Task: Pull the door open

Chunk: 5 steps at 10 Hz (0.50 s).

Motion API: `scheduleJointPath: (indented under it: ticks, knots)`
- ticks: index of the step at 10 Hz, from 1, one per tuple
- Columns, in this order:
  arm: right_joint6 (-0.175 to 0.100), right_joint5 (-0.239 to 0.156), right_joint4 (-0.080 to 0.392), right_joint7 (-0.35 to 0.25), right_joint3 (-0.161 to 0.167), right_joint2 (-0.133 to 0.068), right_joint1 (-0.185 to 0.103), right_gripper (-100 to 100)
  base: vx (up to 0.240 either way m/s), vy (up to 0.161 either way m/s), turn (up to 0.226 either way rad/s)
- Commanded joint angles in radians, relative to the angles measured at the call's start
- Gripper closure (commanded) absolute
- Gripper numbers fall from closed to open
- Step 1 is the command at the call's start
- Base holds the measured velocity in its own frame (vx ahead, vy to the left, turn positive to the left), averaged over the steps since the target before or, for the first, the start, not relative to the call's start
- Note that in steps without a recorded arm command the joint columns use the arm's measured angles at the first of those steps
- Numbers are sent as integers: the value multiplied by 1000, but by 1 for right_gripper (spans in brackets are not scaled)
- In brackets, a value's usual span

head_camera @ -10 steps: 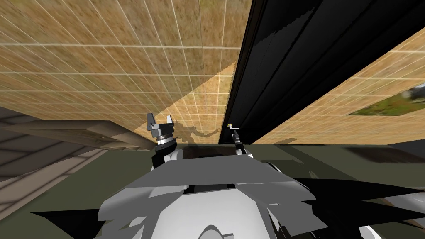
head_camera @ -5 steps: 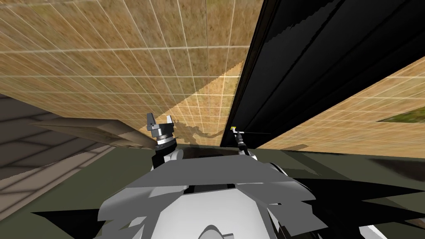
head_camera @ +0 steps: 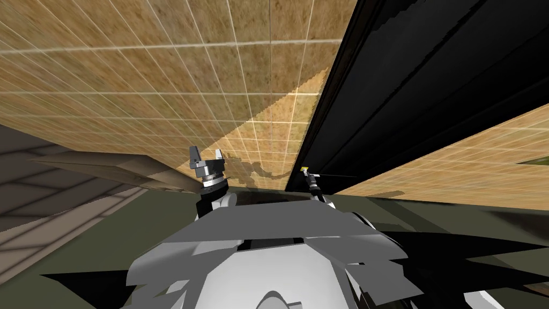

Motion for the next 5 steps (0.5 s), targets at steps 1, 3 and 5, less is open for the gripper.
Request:
scheduleJointPath:
  ticks: [1, 3, 5]
  knots:
    - [1, 0, 2, 0, 1, 1, 2, 100, -29, 1, 7]
    - [1, 0, 2, 0, 1, 1, 2, 100, -14, 0, 1]
    - [-12, 9, 2, -16, 14, -9, 13, 100, -50, -10, 48]
